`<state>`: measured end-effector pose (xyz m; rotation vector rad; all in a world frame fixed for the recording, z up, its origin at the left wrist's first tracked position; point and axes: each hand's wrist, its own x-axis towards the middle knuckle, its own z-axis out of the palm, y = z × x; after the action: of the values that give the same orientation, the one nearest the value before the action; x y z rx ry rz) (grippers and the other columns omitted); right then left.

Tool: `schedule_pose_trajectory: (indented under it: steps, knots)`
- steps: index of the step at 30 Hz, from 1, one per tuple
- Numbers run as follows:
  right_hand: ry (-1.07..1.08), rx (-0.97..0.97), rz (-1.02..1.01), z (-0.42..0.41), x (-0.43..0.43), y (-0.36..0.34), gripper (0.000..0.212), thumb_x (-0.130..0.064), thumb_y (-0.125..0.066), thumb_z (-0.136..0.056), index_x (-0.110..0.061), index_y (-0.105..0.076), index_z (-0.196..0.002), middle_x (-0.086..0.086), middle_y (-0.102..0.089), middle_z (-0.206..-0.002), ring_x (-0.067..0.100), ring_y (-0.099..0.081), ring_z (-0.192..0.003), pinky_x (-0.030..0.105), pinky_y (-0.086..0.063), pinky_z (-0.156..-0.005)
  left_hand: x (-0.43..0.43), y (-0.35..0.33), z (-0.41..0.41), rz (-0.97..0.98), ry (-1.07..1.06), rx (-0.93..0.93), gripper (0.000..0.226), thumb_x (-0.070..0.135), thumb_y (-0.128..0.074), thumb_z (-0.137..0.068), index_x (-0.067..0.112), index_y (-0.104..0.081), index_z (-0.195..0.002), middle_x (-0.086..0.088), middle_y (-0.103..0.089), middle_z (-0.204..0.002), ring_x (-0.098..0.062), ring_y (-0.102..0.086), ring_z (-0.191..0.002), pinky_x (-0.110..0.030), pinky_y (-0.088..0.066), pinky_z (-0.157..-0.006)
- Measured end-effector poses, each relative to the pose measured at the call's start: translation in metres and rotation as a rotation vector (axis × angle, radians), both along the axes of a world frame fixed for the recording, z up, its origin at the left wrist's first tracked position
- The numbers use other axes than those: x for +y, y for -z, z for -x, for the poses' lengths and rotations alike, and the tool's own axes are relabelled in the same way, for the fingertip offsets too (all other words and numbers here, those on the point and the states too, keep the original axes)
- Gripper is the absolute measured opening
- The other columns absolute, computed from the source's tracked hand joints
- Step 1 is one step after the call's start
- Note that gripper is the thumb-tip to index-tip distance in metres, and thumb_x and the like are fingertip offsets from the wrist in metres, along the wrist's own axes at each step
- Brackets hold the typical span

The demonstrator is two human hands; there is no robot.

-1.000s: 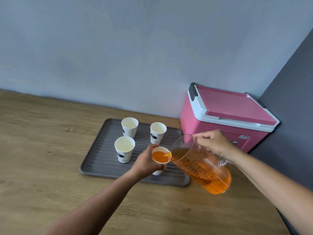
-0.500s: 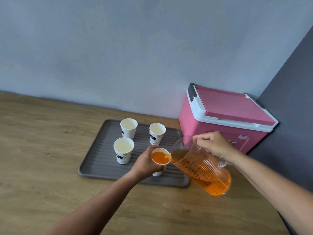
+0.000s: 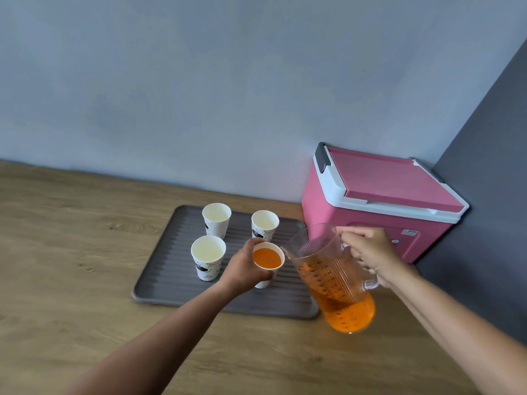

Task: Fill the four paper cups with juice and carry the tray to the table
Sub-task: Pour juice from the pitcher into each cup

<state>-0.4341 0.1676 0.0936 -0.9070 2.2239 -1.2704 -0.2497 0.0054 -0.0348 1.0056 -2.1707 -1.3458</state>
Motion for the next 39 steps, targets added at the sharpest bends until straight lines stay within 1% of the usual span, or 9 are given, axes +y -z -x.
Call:
schedule_pose_trajectory:
  steps: [13, 19, 23, 25, 27, 30, 33, 35, 39]
  knots:
    - [0.097, -0.151, 0.149, -0.004, -0.005, 0.003, 0.025, -0.021, -0.066, -0.093, -0.015, -0.074, -0.115, -0.013, -0.036, -0.034, 0.004, -0.023, -0.028, 0.011, -0.018, -0.033, -0.008, 0.006, 0.001, -0.039, -0.055, -0.042, 0.083, 0.025, -0.083, -0.068, 0.026, -0.039, -0.138, 0.003, -0.057, -0.118, -0.018, -0.056, -0.109, -0.028, -0.044, -0.086]
    - [0.076, -0.164, 0.177, -0.009, -0.006, -0.002, 0.022, -0.019, -0.064, -0.093, -0.016, -0.075, -0.113, -0.012, -0.035, -0.034, 0.004, -0.021, -0.028, 0.012, -0.016, -0.034, -0.005, -0.002, -0.004, 0.025, -0.078, -0.047, 0.099, 0.030, -0.085, -0.059, 0.027, -0.035, -0.144, -0.003, -0.048, -0.137, -0.020, -0.052, -0.120, -0.033, -0.044, -0.099]
    - [0.059, -0.157, 0.182, -0.012, -0.009, -0.003, 0.020, -0.016, -0.061, -0.093, -0.021, -0.077, -0.103, -0.012, -0.033, -0.036, 0.004, -0.021, -0.029, 0.011, -0.016, -0.034, 0.004, -0.018, -0.026, 0.132, -0.200, 0.084, 0.076, 0.019, -0.083, -0.068, 0.026, -0.048, -0.136, 0.001, -0.051, -0.128, -0.015, -0.055, -0.114, -0.033, -0.048, -0.097]
    - [0.041, -0.147, 0.178, -0.016, -0.010, -0.005, 0.022, -0.014, -0.060, -0.092, -0.026, -0.078, -0.092, -0.011, -0.033, -0.036, 0.004, -0.021, -0.029, 0.011, -0.017, -0.034, 0.003, -0.027, -0.043, 0.230, -0.290, 0.183, 0.058, 0.017, -0.080, -0.073, 0.029, -0.057, -0.125, 0.006, -0.055, -0.119, -0.008, -0.059, -0.102, -0.032, -0.052, -0.089]
    - [0.025, -0.134, 0.172, -0.018, -0.013, -0.006, 0.026, -0.013, -0.059, -0.092, -0.028, -0.078, -0.082, -0.009, -0.033, -0.038, 0.005, -0.021, -0.030, 0.011, -0.016, -0.035, -0.006, -0.032, -0.060, 0.352, -0.369, 0.194, 0.052, 0.022, -0.080, -0.074, 0.031, -0.060, -0.121, 0.008, -0.056, -0.117, -0.007, -0.059, -0.100, -0.031, -0.052, -0.083]
    - [0.006, -0.135, 0.157, -0.023, -0.020, -0.006, 0.021, -0.015, -0.061, -0.091, -0.024, -0.078, -0.084, -0.009, -0.031, -0.039, 0.005, -0.020, -0.030, 0.011, -0.015, -0.037, -0.026, -0.029, -0.081, 0.389, -0.428, 0.055, 0.073, 0.032, -0.084, -0.068, 0.031, -0.051, -0.133, 0.002, -0.047, -0.133, -0.019, -0.045, -0.122, -0.031, -0.041, -0.095]
    - [-0.021, -0.158, 0.144, -0.029, -0.029, -0.006, 0.016, -0.019, -0.063, -0.090, -0.019, -0.078, -0.094, -0.011, -0.030, -0.037, 0.004, -0.018, -0.029, 0.009, -0.014, -0.037, -0.041, -0.013, -0.093, 0.308, -0.372, -0.070, 0.104, 0.037, -0.090, -0.059, 0.027, -0.035, -0.147, -0.006, -0.030, -0.152, -0.024, -0.024, -0.141, -0.035, -0.024, -0.113]
    - [-0.047, -0.166, 0.136, -0.033, -0.034, -0.006, 0.016, -0.018, -0.062, -0.090, -0.018, -0.076, -0.096, -0.012, -0.030, -0.036, 0.004, -0.018, -0.028, 0.008, -0.015, -0.036, -0.047, -0.001, -0.094, 0.221, -0.338, -0.096, 0.118, 0.037, -0.092, -0.054, 0.025, -0.026, -0.151, -0.009, -0.022, -0.157, -0.025, -0.017, -0.146, -0.037, -0.018, -0.118]
    - [-0.084, -0.161, 0.135, -0.040, -0.042, -0.007, 0.017, -0.018, -0.063, -0.090, -0.018, -0.077, -0.100, -0.012, -0.032, -0.036, 0.004, -0.018, -0.029, 0.010, -0.015, -0.036, -0.057, 0.015, -0.091, 0.062, -0.318, -0.097, 0.123, 0.035, -0.093, -0.052, 0.021, -0.023, -0.152, -0.007, -0.037, -0.151, -0.021, -0.034, -0.140, -0.036, -0.030, -0.113]
